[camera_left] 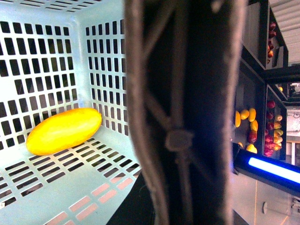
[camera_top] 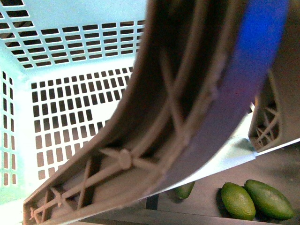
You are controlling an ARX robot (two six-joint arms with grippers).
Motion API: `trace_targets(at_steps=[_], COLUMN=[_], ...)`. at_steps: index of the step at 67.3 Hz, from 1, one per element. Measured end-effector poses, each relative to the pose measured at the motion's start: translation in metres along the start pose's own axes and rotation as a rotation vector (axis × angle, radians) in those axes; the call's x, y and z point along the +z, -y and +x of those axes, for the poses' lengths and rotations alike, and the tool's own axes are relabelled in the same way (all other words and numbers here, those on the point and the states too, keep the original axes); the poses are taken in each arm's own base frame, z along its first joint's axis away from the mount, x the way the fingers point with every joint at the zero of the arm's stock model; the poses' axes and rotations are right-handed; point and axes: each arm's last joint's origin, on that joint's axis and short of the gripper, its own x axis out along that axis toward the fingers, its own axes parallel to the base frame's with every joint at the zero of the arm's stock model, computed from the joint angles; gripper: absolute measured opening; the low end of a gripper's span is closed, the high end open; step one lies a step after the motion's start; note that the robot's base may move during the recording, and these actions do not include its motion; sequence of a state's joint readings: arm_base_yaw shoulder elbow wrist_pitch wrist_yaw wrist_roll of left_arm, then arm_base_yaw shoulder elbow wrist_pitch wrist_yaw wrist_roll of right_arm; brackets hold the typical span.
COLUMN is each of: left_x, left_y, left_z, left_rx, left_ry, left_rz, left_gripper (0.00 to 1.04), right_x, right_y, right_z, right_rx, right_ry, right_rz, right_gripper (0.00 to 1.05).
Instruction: Pick mango and avocado into basket
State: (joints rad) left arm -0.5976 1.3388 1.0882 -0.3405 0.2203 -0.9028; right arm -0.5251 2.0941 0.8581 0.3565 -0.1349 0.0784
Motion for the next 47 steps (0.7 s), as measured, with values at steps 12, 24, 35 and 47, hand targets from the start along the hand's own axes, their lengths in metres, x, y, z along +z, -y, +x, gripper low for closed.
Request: trace_targets(at_steps=[12, 24, 35, 47], left_x=[0.000, 0.000, 0.000, 0.000], left_y=[0.000, 0.000, 0.000, 0.000], left_z=[0.000, 0.000, 0.000, 0.000], left_rx=[0.000, 0.000, 0.000, 0.000], left_ry=[0.000, 0.001, 0.000, 0.000], left_rz=[0.000, 0.000, 0.000, 0.000], left_gripper=[0.05, 0.05, 0.05, 0.05], right_x=[-0.009, -0.015, -0.008, -0.005], right_y=[-0.019, -0.046, -0.069, -0.098], right_z=[-0.058, -0.123, -0.181, -0.230], right_rx=[0.087, 0.170, 0.234, 0.296], right_ry=[0.065, 0.169, 0.314, 0.464], right_rz=[-0.120, -0.281, -0.373, -0.439], right_gripper=[0.61, 0.61, 0.61, 0.61])
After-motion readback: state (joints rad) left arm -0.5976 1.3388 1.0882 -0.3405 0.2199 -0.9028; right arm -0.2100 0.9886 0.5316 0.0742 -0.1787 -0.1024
